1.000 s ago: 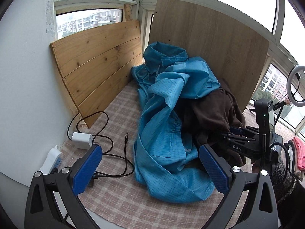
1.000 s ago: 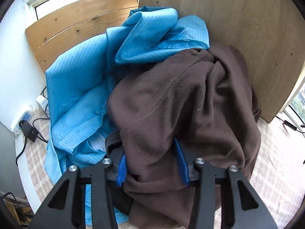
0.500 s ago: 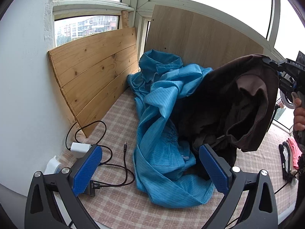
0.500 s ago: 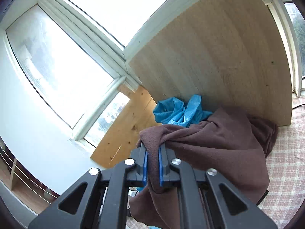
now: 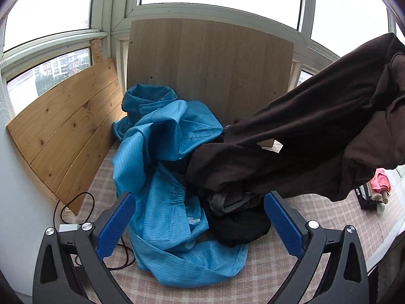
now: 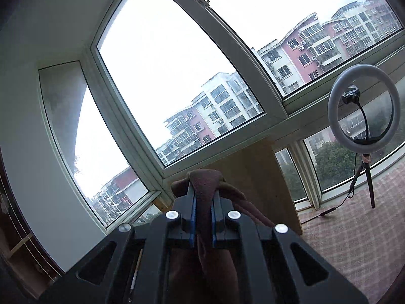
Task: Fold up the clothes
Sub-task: 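Pull the brown garment out of the pile and lay it on the table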
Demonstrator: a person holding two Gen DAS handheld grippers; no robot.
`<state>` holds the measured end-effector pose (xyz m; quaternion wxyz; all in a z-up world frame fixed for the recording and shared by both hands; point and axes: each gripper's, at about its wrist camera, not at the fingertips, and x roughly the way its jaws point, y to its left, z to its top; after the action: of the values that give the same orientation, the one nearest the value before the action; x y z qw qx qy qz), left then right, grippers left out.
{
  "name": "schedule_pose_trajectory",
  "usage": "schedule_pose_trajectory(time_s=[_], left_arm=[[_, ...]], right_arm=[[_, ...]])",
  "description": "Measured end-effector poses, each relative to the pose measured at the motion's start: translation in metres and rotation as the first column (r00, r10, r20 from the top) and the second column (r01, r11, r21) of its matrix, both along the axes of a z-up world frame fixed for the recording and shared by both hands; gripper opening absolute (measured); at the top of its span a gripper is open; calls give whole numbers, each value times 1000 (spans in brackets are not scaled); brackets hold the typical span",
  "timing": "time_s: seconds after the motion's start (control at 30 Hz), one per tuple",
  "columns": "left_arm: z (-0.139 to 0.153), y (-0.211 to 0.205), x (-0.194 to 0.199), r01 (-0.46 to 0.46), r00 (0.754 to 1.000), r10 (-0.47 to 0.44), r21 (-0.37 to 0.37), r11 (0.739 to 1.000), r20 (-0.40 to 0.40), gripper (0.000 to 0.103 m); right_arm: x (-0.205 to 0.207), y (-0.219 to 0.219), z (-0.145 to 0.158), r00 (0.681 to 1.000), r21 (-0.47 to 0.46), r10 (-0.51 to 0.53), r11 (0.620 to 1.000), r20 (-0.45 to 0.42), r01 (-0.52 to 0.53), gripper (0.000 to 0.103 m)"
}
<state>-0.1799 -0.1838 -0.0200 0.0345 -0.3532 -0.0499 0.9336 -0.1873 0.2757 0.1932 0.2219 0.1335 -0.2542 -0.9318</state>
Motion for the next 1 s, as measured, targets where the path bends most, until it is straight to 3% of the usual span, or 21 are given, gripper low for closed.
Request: schedule_pose_trajectory(time_s=[0.13, 0.23, 0.33, 0.4, 0.47, 0.53, 0.6, 0.63, 0.67, 0.73, 0.8, 0.9, 1.0], left_arm=[[-2, 43, -6, 107, 994, -107, -2, 994, 5, 102], [-3, 72, -5, 157, 988, -157, -2, 988, 4, 102], [-4, 98, -1, 184, 983, -184, -10, 983, 1, 102], [-10, 114, 1, 188, 982, -188, -26, 982, 9, 102], [-20, 128, 1, 178, 983, -176, -37, 983, 41, 102], [-33, 140, 4, 161, 984, -157, -49, 986, 79, 102], [-47, 153, 11, 148, 983, -139, -64, 987, 122, 102], [-55, 159, 14, 142, 981, -132, -64, 988, 145, 102], [-64, 166, 17, 136, 978, -124, -65, 989, 167, 102], [-81, 178, 23, 125, 971, -109, -66, 990, 211, 102], [-98, 190, 29, 112, 961, -95, -53, 992, 259, 102], [-121, 212, 31, 99, 945, -112, 57, 993, 308, 102], [-138, 237, 24, 99, 938, -132, 119, 988, 321, 102]], right_arm=[[50, 45, 35, 990, 37, -124, 991, -62, 126, 8], [64, 50, 34, 987, 87, -156, 984, -35, 158, 8], [45, 50, 3, 983, 157, -175, 974, 60, 164, 8], [10, 49, -37, 969, 206, -158, 971, 190, 118, 8], [-39, 43, -91, 919, 311, -153, 950, 363, 35, 15], [-82, 47, -146, 840, 386, -153, 920, 520, -71, 17], [-106, 67, -190, 759, 349, -132, 928, 638, -132, 17], [-112, 79, -203, 736, 325, -109, 932, 668, -157, 17], [-115, 88, -209, 735, 331, -93, 925, 671, -185, 17], [-118, 104, -214, 758, 394, -83, 887, 647, -239, 24], [-126, 111, -217, 776, 487, -91, 822, 624, -295, 45], [-140, 114, -223, 797, 604, -85, 701, 598, -379, 47], [-161, 99, -242, 756, 540, 62, 661, 652, -520, 64]])
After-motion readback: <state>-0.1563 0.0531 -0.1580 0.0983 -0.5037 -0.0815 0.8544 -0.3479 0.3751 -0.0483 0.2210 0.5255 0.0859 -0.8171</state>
